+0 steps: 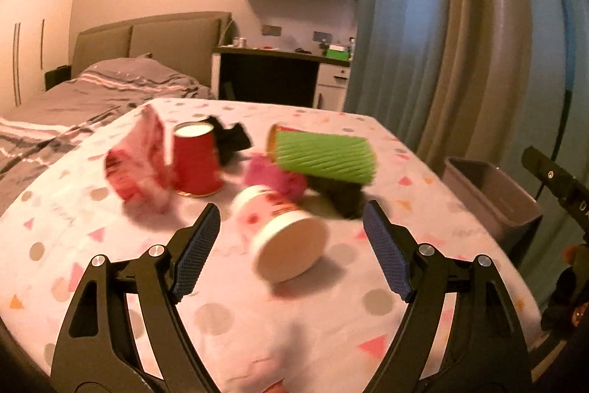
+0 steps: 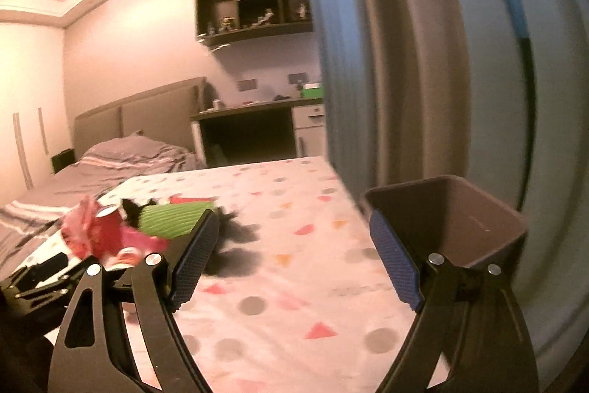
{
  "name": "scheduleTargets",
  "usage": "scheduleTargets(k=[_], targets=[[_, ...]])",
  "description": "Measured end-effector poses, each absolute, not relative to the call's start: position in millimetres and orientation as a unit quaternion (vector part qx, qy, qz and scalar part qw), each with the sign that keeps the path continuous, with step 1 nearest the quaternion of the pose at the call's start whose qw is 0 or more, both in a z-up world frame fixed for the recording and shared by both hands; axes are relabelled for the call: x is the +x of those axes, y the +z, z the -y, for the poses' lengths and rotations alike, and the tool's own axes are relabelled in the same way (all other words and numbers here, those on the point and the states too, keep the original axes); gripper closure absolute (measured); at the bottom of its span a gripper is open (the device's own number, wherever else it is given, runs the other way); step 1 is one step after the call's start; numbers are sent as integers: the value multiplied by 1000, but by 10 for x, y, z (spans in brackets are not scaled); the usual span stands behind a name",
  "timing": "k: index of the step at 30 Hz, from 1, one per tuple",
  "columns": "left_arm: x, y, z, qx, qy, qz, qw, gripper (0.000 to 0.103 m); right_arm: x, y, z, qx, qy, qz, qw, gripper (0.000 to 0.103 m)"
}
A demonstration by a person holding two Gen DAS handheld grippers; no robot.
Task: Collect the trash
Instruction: 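Move both tools back over the remaining trash on the table, then grasp the white-and-red paper cup with the left tool while the right tool grasps the green foam sleeve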
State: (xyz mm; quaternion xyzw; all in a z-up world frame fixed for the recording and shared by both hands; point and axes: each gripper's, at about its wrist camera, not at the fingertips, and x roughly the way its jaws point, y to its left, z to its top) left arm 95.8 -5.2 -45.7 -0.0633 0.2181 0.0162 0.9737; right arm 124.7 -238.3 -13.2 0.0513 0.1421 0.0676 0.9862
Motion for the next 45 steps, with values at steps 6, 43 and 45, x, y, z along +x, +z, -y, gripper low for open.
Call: scheduleTargets(k=[6,43,45], targets=[[934,-567,-150,-68,25,-238,968,25,1243,-111,2129,35,94,-148,984,21],[1144,-470,-603,-120,46,-283,950,101,2036,-348,1443,-18,137,-207,969,22],[1149,-439,-647,-123,52,-276,952,101,2145,-368,1406,-14,139,-217,966,22]])
